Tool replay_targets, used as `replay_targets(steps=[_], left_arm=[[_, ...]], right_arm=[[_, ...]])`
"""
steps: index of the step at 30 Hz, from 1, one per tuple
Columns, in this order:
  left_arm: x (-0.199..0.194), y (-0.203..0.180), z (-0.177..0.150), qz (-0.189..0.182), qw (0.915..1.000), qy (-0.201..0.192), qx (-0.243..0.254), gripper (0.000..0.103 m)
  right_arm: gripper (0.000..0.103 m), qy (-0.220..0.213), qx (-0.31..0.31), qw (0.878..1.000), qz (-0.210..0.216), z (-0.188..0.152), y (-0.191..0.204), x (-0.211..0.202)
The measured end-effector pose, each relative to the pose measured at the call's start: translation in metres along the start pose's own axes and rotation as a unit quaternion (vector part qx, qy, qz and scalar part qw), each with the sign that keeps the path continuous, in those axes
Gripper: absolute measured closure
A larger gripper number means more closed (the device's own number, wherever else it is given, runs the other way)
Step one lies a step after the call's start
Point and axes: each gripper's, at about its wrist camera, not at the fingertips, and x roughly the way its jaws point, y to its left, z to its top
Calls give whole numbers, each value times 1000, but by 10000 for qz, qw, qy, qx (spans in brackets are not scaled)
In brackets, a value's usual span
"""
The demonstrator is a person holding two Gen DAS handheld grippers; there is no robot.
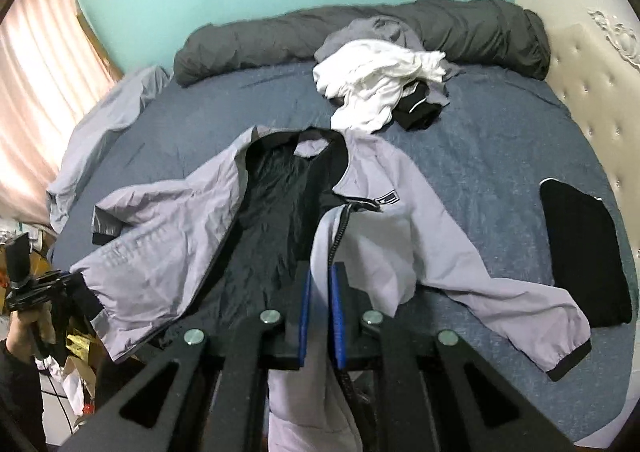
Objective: Fold clothes
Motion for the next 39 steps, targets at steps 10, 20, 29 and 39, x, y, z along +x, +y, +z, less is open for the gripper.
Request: replay_targets(steps=[10,20,29,39], left_arm=[[24,3,-11,151,9994,309,19,90],[36,16,-19,129,9989,439,-43,90],[44,28,-24,80,9987,481,-121,90],[47,24,-25,150,9987,486,-94,90]], right_arm=[[94,966,21,9886,1154,-54,79,131],[46,912,-112,9855,1429,-67,96,142],[46,1087,459,9897,813,-106,5,125],[46,1751,279,9809,797,-162,1,165]])
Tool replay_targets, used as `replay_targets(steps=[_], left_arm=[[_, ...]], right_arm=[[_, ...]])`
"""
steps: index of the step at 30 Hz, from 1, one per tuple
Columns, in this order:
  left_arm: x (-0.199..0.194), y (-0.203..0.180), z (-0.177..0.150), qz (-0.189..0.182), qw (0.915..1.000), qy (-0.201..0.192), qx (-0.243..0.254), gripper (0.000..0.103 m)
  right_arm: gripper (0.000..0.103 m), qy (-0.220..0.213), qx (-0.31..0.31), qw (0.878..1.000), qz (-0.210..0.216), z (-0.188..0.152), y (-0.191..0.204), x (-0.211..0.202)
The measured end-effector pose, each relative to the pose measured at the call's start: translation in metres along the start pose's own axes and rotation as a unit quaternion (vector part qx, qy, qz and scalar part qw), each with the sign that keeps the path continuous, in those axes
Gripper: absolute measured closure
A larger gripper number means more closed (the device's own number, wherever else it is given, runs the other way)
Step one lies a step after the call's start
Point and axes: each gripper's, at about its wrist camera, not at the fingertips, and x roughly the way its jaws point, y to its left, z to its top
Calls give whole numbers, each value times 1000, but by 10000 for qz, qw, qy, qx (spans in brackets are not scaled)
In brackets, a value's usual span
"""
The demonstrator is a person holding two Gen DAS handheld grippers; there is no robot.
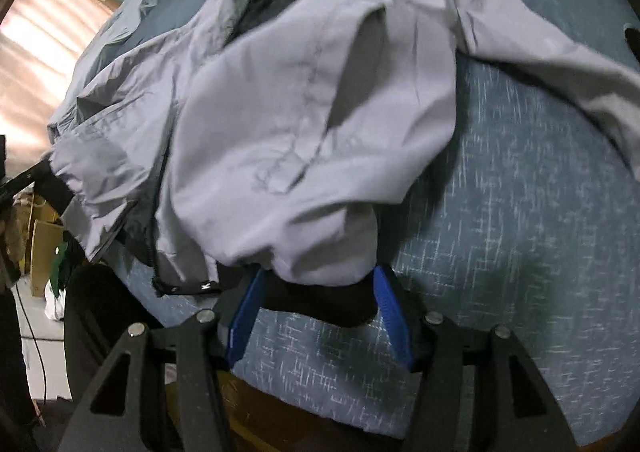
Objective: Fold clothes
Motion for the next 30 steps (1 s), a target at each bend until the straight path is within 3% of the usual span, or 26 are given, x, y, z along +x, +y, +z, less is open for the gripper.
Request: replay_targets(steps=[2,4,6,13,17,21,23,25,27,30], left_arm=[[0,-1,-1,30,10000,-8,6,90],[-1,0,-2,51,10000,-2,-6,90],[-3,0,-3,83,10000,-9,-17,90],[-16,3,-14,153,9999,-25,4,90],[0,7,-23,261,9993,262,-67,89],[13,14,-27,340,9980,494,-186,87],[10,15,-26,419,9978,476,-197,81],[2,16,-22,556,9976,359,-217,64],[-6,18,-14,645,9973,230,-283,55],[-14,17,0,677,9972,49,-306,55]], right_arm=[[56,8,58,10000,39,-2,-4,7],[89,-144,144,9997,104,-6,-7,6],[94,-274,235,9991,215,-10,-10,-1],[97,-239,206,9995,-77,-27,-18,-52],[97,-3,316,9989,-346,-43,-31,-49],[93,176,476,9982,-335,-48,-37,-43],[92,297,428,9977,-441,-50,-36,-45],[92,270,281,9976,-579,-48,-30,-53],[92,19,228,9974,-686,-42,-29,-71],[89,-473,306,9957,-735,-23,-33,-98]])
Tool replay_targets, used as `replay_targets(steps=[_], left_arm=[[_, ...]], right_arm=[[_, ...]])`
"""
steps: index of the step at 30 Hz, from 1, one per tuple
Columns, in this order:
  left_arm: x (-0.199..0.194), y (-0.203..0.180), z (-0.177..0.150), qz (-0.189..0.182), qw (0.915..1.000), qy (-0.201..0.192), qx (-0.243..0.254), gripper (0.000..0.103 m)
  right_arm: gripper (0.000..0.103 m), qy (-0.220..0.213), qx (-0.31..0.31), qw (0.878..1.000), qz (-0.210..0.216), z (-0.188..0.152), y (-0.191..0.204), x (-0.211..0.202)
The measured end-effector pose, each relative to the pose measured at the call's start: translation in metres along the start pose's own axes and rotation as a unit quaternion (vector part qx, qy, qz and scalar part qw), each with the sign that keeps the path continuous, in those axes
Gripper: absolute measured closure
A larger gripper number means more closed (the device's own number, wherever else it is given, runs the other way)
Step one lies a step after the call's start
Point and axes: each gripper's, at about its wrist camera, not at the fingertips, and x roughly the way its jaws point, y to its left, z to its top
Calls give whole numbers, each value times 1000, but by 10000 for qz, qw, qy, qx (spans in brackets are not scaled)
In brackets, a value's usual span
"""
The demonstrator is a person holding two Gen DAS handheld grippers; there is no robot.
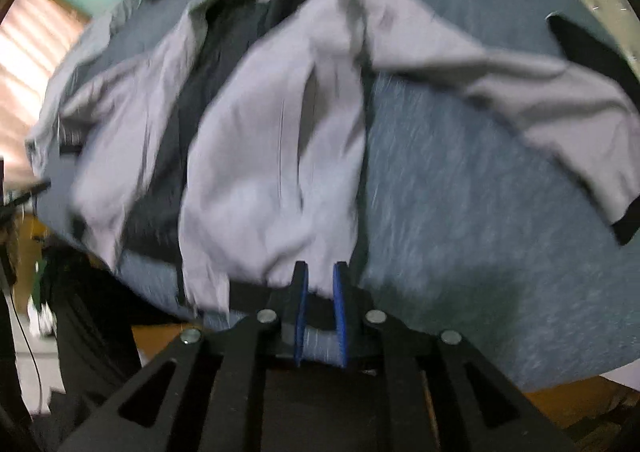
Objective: Fold clothes
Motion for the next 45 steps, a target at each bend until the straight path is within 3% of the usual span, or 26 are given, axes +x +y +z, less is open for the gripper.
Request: replay_targets(steps=[2,4,12,15,28,36,37,39,43,45], left_arm=[[-3,-5,11,5,9999,-120,48,55],[-1,-14,27,-8,9997,-228,104,55],[40,-50,111,-14,9986,-366,372,55],[63,-67,146,-42,9981,-383,479,54],[196,-93,291,218,9948,-258,964,51],[268,-90,340,454,9907,-4,1286,51],[274,-88,342,421,9905,46,1306,54],[285,-83,345,370,9902,161,1333,86],[284,-64,349,56,9938,75,1111,89],[286,-58,349,45,9941,44,1085,90]], right_arm=[[83,-352,21,9994,29,16,-4,-16],[68,-633,7,9979,95,33,-4,-26],[63,-1264,-88,9915,311,100,7,-33],[58,-1262,-140,9913,331,130,11,-18],[55,-1153,-493,9919,216,272,26,83],[55,-1090,-593,9923,43,340,29,136],[55,-1086,-598,9923,39,347,29,142],[55,-1085,-605,9922,64,357,31,151],[55,-1098,-553,9879,947,373,42,172],[55,-1049,-594,9873,1030,382,55,186]])
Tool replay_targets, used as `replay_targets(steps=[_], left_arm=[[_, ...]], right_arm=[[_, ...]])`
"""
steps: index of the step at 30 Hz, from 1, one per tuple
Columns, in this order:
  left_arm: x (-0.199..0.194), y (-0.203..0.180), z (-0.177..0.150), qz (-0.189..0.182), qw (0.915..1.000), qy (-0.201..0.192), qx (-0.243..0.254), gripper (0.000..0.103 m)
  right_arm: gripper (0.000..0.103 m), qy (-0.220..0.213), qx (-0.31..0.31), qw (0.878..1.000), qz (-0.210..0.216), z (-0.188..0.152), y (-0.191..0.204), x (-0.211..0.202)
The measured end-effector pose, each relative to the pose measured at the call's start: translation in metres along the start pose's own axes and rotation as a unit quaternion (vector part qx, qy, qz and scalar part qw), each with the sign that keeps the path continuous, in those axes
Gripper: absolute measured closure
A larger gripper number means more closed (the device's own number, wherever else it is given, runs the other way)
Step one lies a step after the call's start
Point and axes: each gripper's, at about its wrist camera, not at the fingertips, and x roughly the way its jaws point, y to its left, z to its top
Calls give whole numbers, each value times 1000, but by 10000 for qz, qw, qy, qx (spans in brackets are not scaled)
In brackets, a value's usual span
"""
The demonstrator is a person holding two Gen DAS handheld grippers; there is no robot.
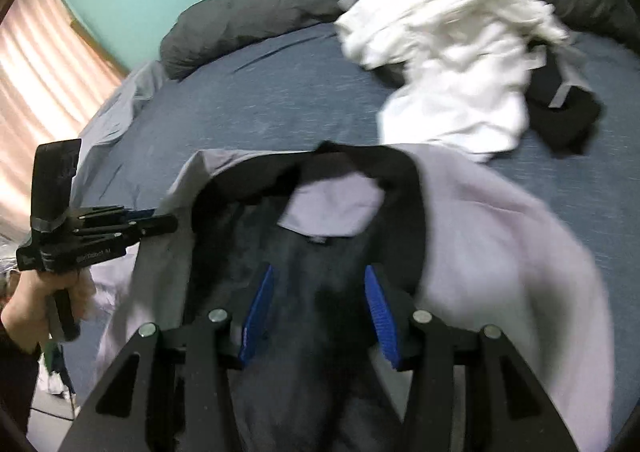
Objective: Fold clothes
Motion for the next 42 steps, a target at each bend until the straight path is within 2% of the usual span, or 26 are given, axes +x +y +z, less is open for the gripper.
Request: replay_targets(steps=[2,4,10,12,15,16,18,19,20,26,29,30,33,35,38,39,40,41,42], left_arm=[[1,2,0,-30,10000,-19,28,92],[1,3,1,-101,9999,-47,30,92],[1,2,2,-242,9995,-127,127,92],[-1,3,3,-279,9994,-166,145,92],[-2,6,4,-334,9991,-214,122,92],[-2,7,4,-331,9991,-222,121,92],[-2,9,4,-314,9991,-238,125,92],[-2,9,4,-306,9991,-246,127,92],[-3,10,4,-312,9991,-257,116,92],[-5,5,8,-321,9989,-317,102,92],[-9,-1,11,-330,9986,-372,186,77],[-10,-4,12,-327,9984,-398,230,76],[-10,-10,16,-225,9982,-405,379,76],[-2,-10,17,-138,9984,-326,433,76],[11,0,17,-87,9994,-229,262,76],[14,3,16,-95,9995,-208,228,77],[17,6,16,-110,9996,-189,202,81],[20,9,15,-124,9996,-171,176,92],[21,12,14,-142,9997,-160,144,100]], right_arm=[[53,15,75,9999,82,8,7,19],[46,6,225,9996,158,17,12,37],[45,34,759,9962,429,43,21,87],[45,-19,864,9952,460,48,23,97],[45,-102,990,9924,722,53,26,106],[62,-160,1004,9917,784,53,27,106],[87,-275,1034,9902,897,55,28,105],[97,-340,1050,9899,890,56,27,101],[100,-400,1055,9897,883,56,27,97],[101,-727,794,9913,760,80,23,63],[101,-779,754,9927,521,103,23,50],[101,-769,722,9935,421,112,23,47],[101,-538,752,9956,151,132,21,45],[101,-152,928,9949,361,136,16,56],[97,-188,653,9972,310,127,24,59],[94,-194,571,9977,293,123,26,61],[83,-166,546,9980,275,116,27,65],[75,-145,528,9982,262,109,28,69],[61,-162,545,9980,266,102,28,71]])
